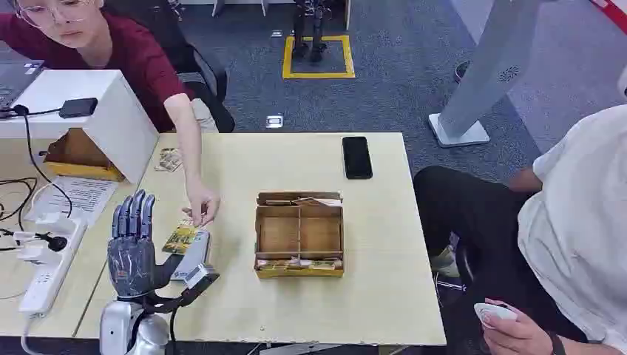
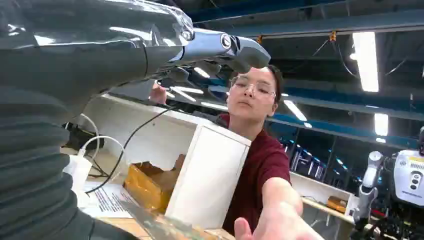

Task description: Pass the card to the sensor for recognition and then transmit it.

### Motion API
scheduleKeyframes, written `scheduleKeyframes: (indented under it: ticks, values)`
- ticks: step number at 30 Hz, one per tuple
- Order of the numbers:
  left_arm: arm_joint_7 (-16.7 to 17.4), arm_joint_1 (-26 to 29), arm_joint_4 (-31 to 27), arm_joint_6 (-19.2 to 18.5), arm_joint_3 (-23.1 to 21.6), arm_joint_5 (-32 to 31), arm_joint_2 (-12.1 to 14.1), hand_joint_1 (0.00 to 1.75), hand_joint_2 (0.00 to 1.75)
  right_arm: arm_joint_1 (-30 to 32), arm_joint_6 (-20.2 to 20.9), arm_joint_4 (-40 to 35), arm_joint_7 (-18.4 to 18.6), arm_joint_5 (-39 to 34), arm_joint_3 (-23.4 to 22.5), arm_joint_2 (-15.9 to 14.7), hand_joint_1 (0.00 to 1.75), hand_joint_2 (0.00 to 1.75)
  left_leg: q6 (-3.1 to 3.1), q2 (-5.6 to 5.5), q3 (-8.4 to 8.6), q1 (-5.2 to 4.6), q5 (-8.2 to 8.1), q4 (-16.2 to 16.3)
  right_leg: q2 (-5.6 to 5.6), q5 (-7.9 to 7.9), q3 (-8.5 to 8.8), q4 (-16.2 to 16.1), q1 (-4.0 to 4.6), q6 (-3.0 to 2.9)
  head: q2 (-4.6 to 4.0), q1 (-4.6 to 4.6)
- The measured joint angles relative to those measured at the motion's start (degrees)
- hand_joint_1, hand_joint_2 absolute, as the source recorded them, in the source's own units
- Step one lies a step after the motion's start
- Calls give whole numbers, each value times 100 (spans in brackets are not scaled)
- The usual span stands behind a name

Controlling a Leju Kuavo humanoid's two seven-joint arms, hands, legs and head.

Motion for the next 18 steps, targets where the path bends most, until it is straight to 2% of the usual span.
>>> scheduleKeyframes:
  ticks: [18]
  values:
    - [0,-4,2,0,109,334,-2,175,175,0,-2,0,4,83,-114,15,0,175,0,0,0,0,0,0,0,0,-1,0,0,0,0,0]
